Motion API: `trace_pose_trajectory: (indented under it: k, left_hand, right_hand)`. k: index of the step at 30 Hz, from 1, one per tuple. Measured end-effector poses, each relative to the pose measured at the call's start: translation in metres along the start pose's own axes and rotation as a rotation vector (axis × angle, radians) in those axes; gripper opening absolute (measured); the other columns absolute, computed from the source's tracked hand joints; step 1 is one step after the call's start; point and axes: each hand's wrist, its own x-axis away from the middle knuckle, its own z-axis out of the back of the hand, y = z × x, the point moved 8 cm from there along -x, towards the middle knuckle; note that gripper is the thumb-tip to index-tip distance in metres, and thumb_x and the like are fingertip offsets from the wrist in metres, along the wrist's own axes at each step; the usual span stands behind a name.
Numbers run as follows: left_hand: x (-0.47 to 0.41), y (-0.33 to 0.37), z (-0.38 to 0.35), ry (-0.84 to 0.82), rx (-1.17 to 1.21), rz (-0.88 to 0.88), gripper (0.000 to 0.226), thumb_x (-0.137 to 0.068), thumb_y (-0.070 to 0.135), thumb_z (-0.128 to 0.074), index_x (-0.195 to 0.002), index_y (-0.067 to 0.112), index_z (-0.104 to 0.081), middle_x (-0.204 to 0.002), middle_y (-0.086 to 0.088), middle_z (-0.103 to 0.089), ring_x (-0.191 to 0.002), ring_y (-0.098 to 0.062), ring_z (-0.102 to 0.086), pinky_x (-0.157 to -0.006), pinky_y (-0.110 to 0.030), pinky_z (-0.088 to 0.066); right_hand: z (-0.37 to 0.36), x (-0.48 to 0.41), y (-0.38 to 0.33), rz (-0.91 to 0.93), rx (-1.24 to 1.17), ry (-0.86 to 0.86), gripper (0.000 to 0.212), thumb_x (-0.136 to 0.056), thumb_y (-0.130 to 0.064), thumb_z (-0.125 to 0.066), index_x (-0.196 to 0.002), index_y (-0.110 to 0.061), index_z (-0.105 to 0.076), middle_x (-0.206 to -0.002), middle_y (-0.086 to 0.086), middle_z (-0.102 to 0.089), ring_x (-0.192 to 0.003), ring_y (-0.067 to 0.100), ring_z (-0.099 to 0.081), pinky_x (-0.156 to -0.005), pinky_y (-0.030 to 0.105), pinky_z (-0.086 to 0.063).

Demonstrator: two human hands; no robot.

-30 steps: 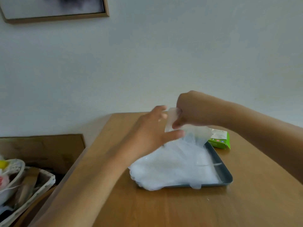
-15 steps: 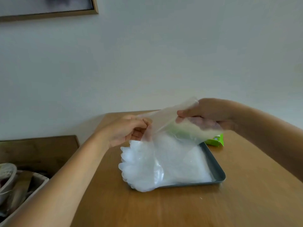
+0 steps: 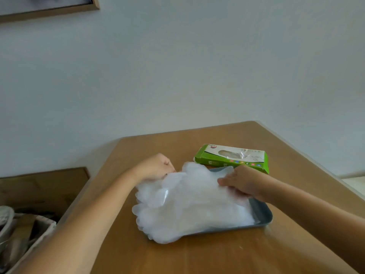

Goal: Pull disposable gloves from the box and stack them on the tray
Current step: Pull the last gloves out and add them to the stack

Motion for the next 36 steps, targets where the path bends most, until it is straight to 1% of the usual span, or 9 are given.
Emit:
trace_pose_trajectory:
  k: [5, 10, 15, 20, 23, 26, 29, 32, 36]
  left_hand:
    - [-0.015, -0.024, 0.012, 0.239, -0.311, 0.021, 0.027, -0.090, 0.016, -0.049, -0.064, 0.012, -0.055, -0.068, -0.002, -0.057, -0.061, -0.021, -0.051, -0.057, -0.032, -0.045]
    - [0.041, 0.038, 0.040, 0.700, -0.437, -0.176, 0.016, -0.098, 0.023, -0.045, -0.099, 0.014, -0.058, -0.091, -0.002, -0.067, -0.082, -0.024, -0.061, -0.069, -0.033, -0.047]
    - [0.061, 0.092, -0.040, 0.348, -0.269, -0.488, 0.027, -0.099, 0.020, -0.044, -0.122, 0.016, -0.058, -0.122, -0.001, -0.060, -0.111, -0.019, -0.055, -0.091, -0.029, -0.041]
    - [0.048, 0.065, -0.105, 0.023, -0.533, -0.392, 0.052, -0.105, 0.029, -0.025, -0.153, 0.013, -0.013, -0.161, -0.005, -0.013, -0.148, -0.019, -0.011, -0.118, -0.030, -0.010]
    - [0.043, 0.041, -0.120, -0.084, -0.571, -0.322, 0.056, -0.104, 0.040, -0.013, -0.154, 0.022, 0.004, -0.162, 0.002, 0.008, -0.148, -0.018, 0.010, -0.118, -0.038, 0.007]
    - [0.037, 0.031, -0.124, -0.094, -0.572, -0.306, 0.057, -0.101, 0.048, -0.007, -0.152, 0.030, 0.012, -0.159, 0.007, 0.018, -0.146, -0.018, 0.019, -0.116, -0.042, 0.013]
    - [0.036, 0.031, -0.124, -0.083, -0.546, -0.305, 0.060, -0.100, 0.051, -0.007, -0.151, 0.028, 0.014, -0.158, 0.006, 0.020, -0.146, -0.016, 0.020, -0.117, -0.041, 0.012]
    - [0.037, 0.025, -0.121, -0.082, -0.474, -0.255, 0.067, -0.099, 0.054, -0.014, -0.151, 0.022, 0.016, -0.158, 0.004, 0.023, -0.144, -0.011, 0.022, -0.119, -0.038, 0.013]
    - [0.035, 0.001, -0.109, -0.067, -0.437, -0.143, 0.093, -0.085, 0.078, -0.021, -0.150, 0.025, 0.019, -0.157, 0.004, 0.025, -0.144, -0.013, 0.023, -0.118, -0.041, 0.012]
  right_hand:
    - [0.000, 0.003, -0.002, 0.160, 0.346, 0.125, 0.036, -0.094, -0.035, -0.055, -0.078, -0.005, -0.068, -0.068, 0.012, -0.071, -0.036, 0.010, -0.048, -0.038, 0.011, -0.033]
    - [-0.005, 0.004, -0.005, 0.218, 0.448, 0.177, 0.034, -0.096, -0.038, -0.052, -0.081, -0.010, -0.065, -0.071, 0.009, -0.071, -0.044, 0.014, -0.052, -0.037, 0.015, -0.034]
    - [-0.002, 0.001, -0.007, 0.255, 0.434, 0.140, 0.029, -0.093, -0.038, -0.058, -0.074, -0.017, -0.062, -0.064, 0.003, -0.066, -0.042, 0.011, -0.050, -0.039, 0.016, -0.035]
    - [0.008, -0.001, -0.003, 0.227, 0.423, 0.108, 0.024, -0.090, -0.038, -0.061, -0.089, -0.014, -0.068, -0.056, -0.005, -0.059, -0.045, 0.008, -0.052, -0.045, 0.015, -0.040]
    - [0.019, 0.008, -0.011, 0.285, 0.584, 0.290, 0.031, -0.088, -0.041, -0.063, -0.109, -0.017, -0.061, -0.085, -0.007, -0.061, -0.075, 0.013, -0.059, -0.060, 0.022, -0.042]
    - [0.008, 0.033, -0.033, 0.616, 0.669, 0.450, 0.036, -0.089, -0.035, -0.063, -0.121, -0.021, -0.054, -0.114, -0.004, -0.051, -0.095, 0.018, -0.058, -0.078, 0.025, -0.045]
    - [-0.031, 0.042, -0.035, 0.831, 0.732, 0.177, 0.038, -0.095, -0.036, -0.052, -0.131, -0.025, -0.052, -0.131, -0.007, -0.049, -0.119, 0.011, -0.049, -0.104, 0.023, -0.037]
    - [-0.047, 0.025, -0.004, 0.633, 0.877, -0.127, 0.069, -0.091, -0.060, -0.024, -0.152, -0.028, -0.017, -0.159, -0.006, -0.014, -0.145, 0.011, -0.013, -0.114, 0.018, -0.003]
    - [-0.035, 0.013, 0.016, 0.532, 1.009, -0.256, 0.081, -0.083, -0.074, -0.023, -0.149, -0.041, 0.010, -0.159, -0.009, 0.014, -0.147, 0.013, 0.010, -0.117, 0.033, 0.008]
